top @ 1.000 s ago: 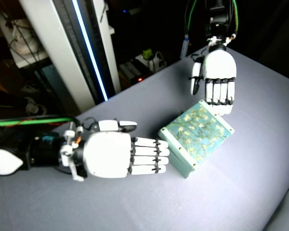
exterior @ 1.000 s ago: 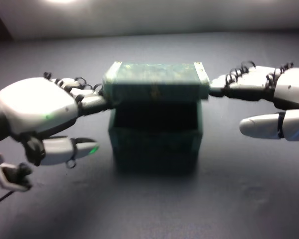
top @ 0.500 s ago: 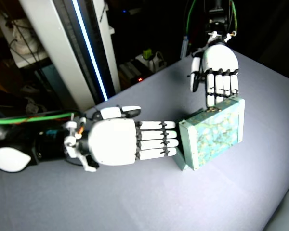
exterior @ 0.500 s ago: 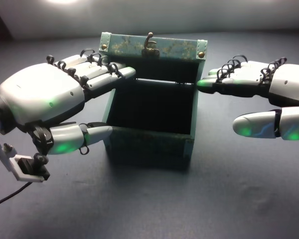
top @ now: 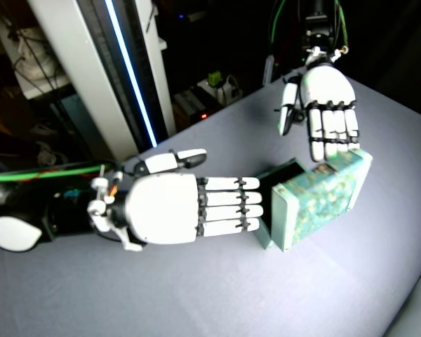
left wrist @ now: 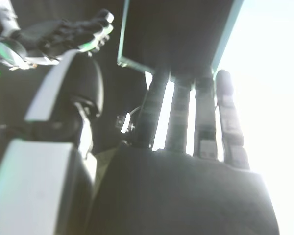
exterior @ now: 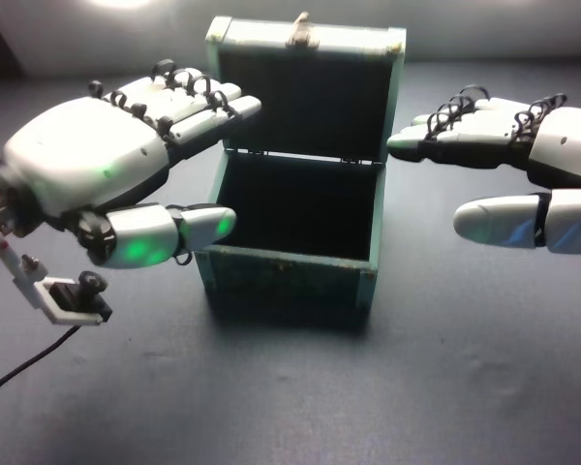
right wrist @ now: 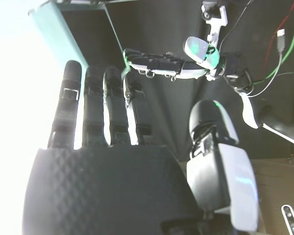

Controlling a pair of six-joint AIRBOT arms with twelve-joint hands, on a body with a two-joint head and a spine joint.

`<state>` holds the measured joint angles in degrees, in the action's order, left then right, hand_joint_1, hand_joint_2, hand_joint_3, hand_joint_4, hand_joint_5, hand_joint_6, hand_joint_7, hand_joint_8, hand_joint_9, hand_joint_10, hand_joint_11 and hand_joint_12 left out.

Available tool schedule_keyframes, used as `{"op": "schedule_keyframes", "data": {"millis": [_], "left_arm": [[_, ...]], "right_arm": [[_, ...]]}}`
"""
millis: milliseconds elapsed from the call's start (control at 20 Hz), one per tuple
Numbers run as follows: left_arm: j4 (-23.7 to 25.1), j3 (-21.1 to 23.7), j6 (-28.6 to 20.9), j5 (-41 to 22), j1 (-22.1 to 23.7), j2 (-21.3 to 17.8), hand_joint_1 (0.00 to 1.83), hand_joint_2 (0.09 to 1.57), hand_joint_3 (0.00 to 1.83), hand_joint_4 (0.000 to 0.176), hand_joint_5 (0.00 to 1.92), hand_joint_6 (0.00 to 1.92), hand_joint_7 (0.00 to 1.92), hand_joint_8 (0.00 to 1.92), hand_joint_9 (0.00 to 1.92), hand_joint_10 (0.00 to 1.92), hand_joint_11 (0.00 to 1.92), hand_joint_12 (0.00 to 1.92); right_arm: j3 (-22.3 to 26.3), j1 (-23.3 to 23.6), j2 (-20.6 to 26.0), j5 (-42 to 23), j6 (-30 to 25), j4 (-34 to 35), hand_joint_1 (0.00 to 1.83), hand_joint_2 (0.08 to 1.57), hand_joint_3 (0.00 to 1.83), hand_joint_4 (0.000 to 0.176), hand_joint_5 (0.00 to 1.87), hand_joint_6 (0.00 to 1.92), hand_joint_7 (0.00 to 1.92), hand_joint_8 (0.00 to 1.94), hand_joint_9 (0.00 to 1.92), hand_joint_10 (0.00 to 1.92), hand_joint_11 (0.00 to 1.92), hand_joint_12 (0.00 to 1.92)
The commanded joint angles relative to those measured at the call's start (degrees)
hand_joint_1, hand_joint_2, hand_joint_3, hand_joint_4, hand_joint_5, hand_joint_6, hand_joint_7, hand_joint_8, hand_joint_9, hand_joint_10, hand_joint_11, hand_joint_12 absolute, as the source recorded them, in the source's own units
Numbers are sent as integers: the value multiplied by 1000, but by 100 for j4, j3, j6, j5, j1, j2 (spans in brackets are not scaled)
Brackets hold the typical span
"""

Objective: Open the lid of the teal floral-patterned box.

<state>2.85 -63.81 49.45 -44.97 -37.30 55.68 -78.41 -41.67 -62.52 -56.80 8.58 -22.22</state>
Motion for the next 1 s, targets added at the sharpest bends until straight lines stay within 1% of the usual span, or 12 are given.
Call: {"op": "schedule_keyframes", "data": {"millis": [0,50,150,250,300,350,600,700,750,800,900,950], "left_arm": [[-120,-43,10,-741,82,7,32,1282,0,0,114,9,113,9,97,9,25,88],[-184,-56,10,-813,80,17,117,1305,0,0,122,9,115,7,91,4,27,90],[-253,-50,10,-938,56,16,29,1287,5,0,94,0,91,0,65,0,3,167],[-312,72,9,-1259,-77,-98,89,1274,3,40,89,1,82,0,42,0,0,105],[-356,167,9,-1465,-185,-197,146,1320,4,9,122,2,106,1,68,2,0,136],[-443,278,9,-1737,-330,-326,196,1378,8,0,125,1,92,0,66,1,0,172],[-993,730,-20,-3492,-1058,-848,464,1456,9,0,200,5,177,7,143,4,0,212],[-1058,818,-39,-3963,-1210,-896,293,1469,9,0,184,5,185,6,140,3,25,214],[-1075,865,-39,-4203,-1294,-916,322,1377,0,0,191,3,155,0,92,0,4,151],[-1098,910,-39,-4424,-1374,-936,291,1407,4,0,190,1,117,0,37,0,0,29],[-1207,1007,-51,-4830,-1581,-979,198,1427,9,0,79,0,22,1,1,0,0,0],[-1282,1036,-102,-5038,-1711,-985,193,1435,11,0,59,0,16,2,0,0,0,0]], "right_arm": [[1,56,42,-709,-15,293,0,1311,0,0,215,2,174,1,126,2,0,294],[1,49,49,-736,-4,337,0,1301,0,0,220,4,189,5,122,2,0,217],[4,14,68,-779,6,400,0,1291,0,0,239,9,205,9,137,7,21,212],[32,-83,133,-915,6,534,0,1270,0,0,249,11,209,9,141,7,32,218],[56,-116,170,-991,8,583,0,1249,0,4,234,4,192,1,120,1,10,208],[90,-138,217,-1069,28,638,0,1250,0,0,222,0,178,0,104,0,1,198],[467,-329,628,-1921,496,1256,0,1253,0,0,202,0,148,0,68,0,2,119],[620,-512,749,-2435,646,1552,0,1336,11,2,254,0,243,2,161,4,19,144],[702,-618,807,-2746,704,1691,0,1361,15,0,215,1,193,3,94,1,3,28],[783,-678,865,-3035,760,1793,0,1337,1,0,206,0,169,0,97,7,64,34],[921,-763,940,-3520,803,1903,0,1364,12,0,189,0,99,0,36,0,44,23],[978,-802,961,-3706,803,1917,0,1415,9,0,247,5,176,6,122,10,114,66]]}}
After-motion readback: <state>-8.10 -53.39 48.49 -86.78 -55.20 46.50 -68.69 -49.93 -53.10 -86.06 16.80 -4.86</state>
